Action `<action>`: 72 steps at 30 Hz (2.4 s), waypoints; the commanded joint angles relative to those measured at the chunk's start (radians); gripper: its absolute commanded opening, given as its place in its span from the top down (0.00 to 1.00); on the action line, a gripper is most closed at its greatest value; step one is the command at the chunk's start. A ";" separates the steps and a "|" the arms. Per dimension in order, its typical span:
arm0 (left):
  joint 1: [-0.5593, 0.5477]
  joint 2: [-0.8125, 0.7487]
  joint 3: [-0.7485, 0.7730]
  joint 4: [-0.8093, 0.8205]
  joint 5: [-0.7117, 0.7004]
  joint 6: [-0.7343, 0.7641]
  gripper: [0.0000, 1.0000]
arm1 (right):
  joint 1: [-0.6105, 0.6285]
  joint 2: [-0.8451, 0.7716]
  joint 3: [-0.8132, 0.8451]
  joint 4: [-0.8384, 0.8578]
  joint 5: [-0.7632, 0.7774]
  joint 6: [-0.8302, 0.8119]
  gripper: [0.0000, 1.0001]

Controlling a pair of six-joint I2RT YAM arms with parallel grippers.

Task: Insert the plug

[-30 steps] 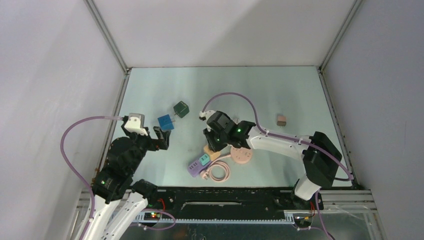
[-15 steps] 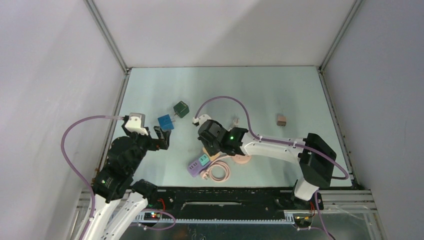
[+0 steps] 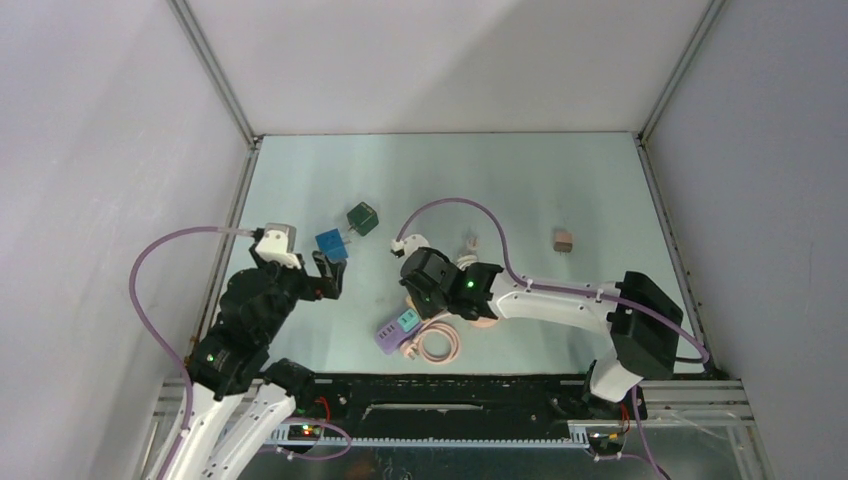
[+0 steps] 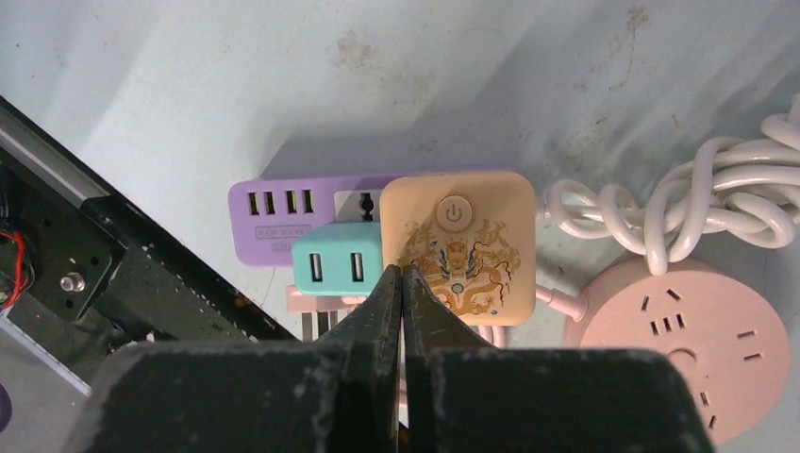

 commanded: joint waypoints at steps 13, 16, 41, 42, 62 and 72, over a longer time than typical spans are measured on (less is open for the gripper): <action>-0.060 0.237 -0.105 0.122 0.459 -0.154 0.08 | -0.149 -0.190 -0.065 0.029 -0.298 -0.036 0.29; -0.134 0.305 -0.114 0.142 0.466 -0.189 0.13 | -0.211 -0.198 -0.108 0.081 -0.390 -0.018 0.29; -0.276 0.465 -0.258 0.344 0.297 -0.269 0.45 | -0.356 -0.014 -0.198 0.259 -0.616 0.028 0.49; -0.276 0.476 -0.260 0.355 0.302 -0.270 0.45 | -0.353 -0.014 -0.198 0.248 -0.605 0.024 0.51; -0.335 0.533 -0.322 0.397 0.294 -0.297 0.69 | -0.303 -0.018 -0.284 0.189 -0.494 0.015 0.74; -0.354 0.514 -0.393 0.406 0.186 -0.351 0.70 | -0.263 0.004 -0.314 0.152 -0.443 0.016 0.92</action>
